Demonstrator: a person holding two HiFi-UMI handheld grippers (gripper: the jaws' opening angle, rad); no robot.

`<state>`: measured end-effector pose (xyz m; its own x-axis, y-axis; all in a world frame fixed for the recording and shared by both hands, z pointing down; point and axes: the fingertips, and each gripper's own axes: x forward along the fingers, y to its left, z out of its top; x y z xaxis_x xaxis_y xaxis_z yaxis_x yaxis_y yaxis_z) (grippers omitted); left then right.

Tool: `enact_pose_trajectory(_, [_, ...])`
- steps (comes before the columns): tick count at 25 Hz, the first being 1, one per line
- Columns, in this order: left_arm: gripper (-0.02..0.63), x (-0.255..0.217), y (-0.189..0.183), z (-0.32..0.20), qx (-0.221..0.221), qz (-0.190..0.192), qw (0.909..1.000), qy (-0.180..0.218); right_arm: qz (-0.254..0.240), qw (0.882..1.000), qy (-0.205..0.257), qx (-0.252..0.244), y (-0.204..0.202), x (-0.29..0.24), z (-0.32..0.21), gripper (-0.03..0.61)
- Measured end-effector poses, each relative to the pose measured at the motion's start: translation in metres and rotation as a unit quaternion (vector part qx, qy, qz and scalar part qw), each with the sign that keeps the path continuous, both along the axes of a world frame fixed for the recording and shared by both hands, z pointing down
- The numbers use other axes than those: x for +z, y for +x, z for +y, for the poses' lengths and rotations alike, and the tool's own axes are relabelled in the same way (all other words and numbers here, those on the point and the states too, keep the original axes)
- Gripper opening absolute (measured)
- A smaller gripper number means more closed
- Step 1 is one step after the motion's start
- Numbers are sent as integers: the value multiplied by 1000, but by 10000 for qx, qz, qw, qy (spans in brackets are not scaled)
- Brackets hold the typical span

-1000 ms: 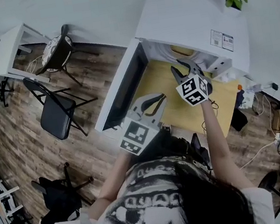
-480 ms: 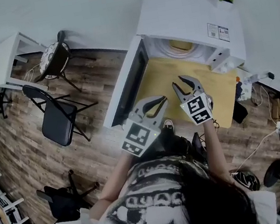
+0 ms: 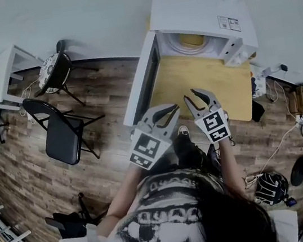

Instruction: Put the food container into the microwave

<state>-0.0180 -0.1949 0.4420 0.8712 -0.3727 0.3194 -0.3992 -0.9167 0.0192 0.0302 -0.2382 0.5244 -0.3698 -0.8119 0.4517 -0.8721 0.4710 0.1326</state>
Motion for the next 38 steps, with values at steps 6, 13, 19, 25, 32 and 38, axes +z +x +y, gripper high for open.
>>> enact_pose_trajectory(6, [11, -4, -34, 30, 246, 103, 9996, -8, -189, 9996, 34, 210, -38, -14, 43, 116])
enact_pose_trajectory(13, [11, 9, -75, 55, 411, 104, 9991, -88, -318, 9986, 109, 398, -80, -17, 86, 92])
enact_pose_trajectory(19, [11, 14, -98, 74, 554, 118, 9983, -111, -422, 9974, 234, 539, -109, -30, 118, 72])
enact_pose_trajectory(25, [11, 17, -109, 89, 673, 144, 9976, -92, -472, 9958, 352, 696, -121, -41, 139, 19])
enact_pose_trajectory(32, [11, 17, -111, 112, 889, 186, 9958, -62, -574, 9929, 473, 927, -123, -46, 168, 2])
enact_pose_trajectory(38, [11, 16, -107, 138, 1095, 205, 9938, -31, -814, 9914, 421, 933, -124, -46, 192, 2])
